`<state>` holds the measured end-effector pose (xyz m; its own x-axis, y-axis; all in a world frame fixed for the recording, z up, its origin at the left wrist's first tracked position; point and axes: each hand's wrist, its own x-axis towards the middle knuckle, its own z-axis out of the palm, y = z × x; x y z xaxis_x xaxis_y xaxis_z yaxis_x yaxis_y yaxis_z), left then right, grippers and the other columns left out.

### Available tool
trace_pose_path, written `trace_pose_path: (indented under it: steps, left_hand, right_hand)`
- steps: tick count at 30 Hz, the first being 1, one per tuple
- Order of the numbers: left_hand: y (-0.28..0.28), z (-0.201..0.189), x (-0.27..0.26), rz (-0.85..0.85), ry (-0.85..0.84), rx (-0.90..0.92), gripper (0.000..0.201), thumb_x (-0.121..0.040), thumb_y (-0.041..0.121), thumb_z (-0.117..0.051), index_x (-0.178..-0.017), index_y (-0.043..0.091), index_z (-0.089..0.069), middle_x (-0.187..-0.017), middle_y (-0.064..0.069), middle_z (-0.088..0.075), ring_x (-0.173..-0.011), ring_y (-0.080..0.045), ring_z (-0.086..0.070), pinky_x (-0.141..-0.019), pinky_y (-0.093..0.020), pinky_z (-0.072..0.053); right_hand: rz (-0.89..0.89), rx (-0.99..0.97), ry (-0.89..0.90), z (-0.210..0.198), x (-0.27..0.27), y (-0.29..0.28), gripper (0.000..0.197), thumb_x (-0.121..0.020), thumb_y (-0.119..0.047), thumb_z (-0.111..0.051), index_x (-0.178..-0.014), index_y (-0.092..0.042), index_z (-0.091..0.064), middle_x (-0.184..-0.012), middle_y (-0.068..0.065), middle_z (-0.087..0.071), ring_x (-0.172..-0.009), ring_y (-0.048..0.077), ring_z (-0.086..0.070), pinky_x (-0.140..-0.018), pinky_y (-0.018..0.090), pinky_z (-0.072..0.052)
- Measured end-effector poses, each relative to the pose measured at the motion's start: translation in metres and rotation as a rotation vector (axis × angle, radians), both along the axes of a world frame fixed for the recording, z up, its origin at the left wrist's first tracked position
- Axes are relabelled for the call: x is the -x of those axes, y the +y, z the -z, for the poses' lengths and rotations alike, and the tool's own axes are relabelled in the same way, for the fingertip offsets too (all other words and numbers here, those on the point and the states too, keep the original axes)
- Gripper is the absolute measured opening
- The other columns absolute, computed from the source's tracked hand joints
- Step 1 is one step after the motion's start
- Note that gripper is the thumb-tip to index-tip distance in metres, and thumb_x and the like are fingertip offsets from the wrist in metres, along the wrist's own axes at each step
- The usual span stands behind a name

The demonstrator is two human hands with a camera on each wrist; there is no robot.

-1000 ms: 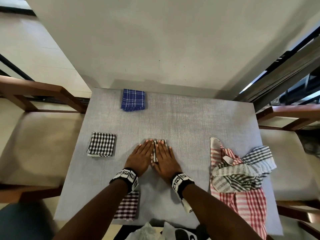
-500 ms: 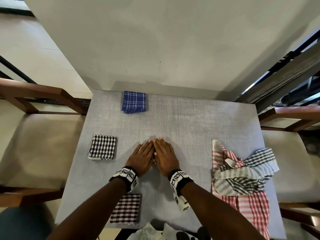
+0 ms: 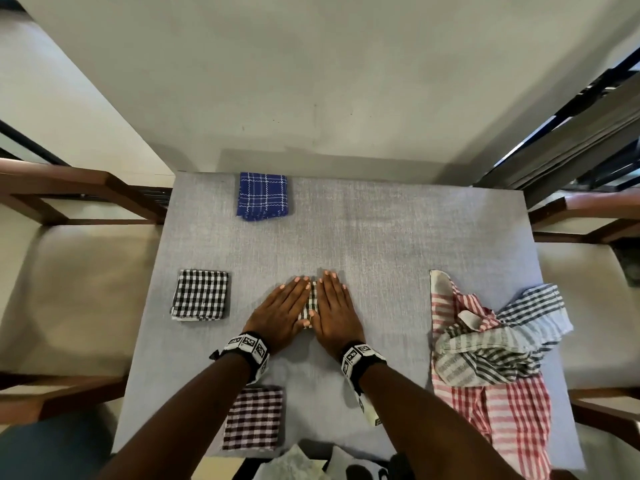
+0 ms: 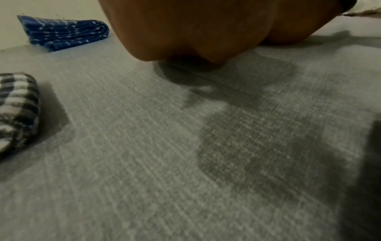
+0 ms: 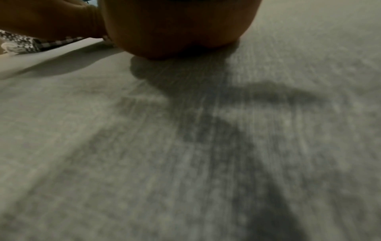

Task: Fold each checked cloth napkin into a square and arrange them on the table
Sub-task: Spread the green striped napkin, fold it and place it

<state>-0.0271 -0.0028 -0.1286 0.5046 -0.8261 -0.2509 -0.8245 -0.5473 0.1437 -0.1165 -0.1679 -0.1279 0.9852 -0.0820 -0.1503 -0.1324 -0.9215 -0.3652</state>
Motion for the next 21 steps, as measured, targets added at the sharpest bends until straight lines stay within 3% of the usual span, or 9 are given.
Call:
trace_pose_path:
  steps: [7,14,19,21]
  left_hand:
    - [0.0,0.004,0.001,0.005,-0.015,0.043,0.073,-0.099,0.057,-0.013,-0.153,0.007,-0.014,-0.161,-0.012,-0.009,-0.149,-0.025,-0.006,-0.12,-0.042,-0.013]
    - [0.0,0.004,-0.004,0.039,-0.012,0.016,0.072,-0.1,0.056,-0.014,-0.152,0.007,-0.016,-0.16,-0.011,-0.01,-0.149,-0.026,-0.008,-0.119,-0.042,-0.011]
    - [-0.005,-0.012,-0.002,-0.028,0.039,-0.063,0.07,-0.096,0.055,-0.028,-0.15,0.011,-0.027,-0.157,-0.01,-0.025,-0.146,-0.027,-0.024,-0.115,-0.048,-0.027]
    - [-0.008,-0.024,-0.002,-0.073,0.052,-0.104,0.072,-0.093,0.057,-0.028,-0.152,0.016,-0.021,-0.158,-0.006,-0.025,-0.146,-0.026,-0.022,-0.114,-0.051,-0.026]
  right_hand:
    - [-0.015,0.066,-0.008,0.005,0.0,0.001,0.066,-0.1,-0.033,-0.03,-0.155,0.0,-0.014,-0.163,0.021,-0.003,-0.151,0.034,0.005,-0.122,0.051,-0.012]
    - [-0.023,0.049,0.002,-0.002,-0.003,0.0,0.069,-0.098,-0.034,-0.035,-0.156,-0.003,-0.012,-0.164,0.017,0.0,-0.152,0.031,0.007,-0.123,0.049,-0.008]
    - [-0.063,-0.059,0.141,-0.011,-0.006,-0.005,0.071,-0.096,-0.039,-0.026,-0.156,-0.005,-0.009,-0.164,0.014,0.002,-0.152,0.029,0.009,-0.122,0.05,-0.007]
    - [-0.105,-0.108,0.201,-0.016,-0.013,-0.014,0.075,-0.098,-0.044,-0.032,-0.157,-0.005,-0.007,-0.164,0.014,0.004,-0.151,0.028,0.009,-0.122,0.052,-0.008]
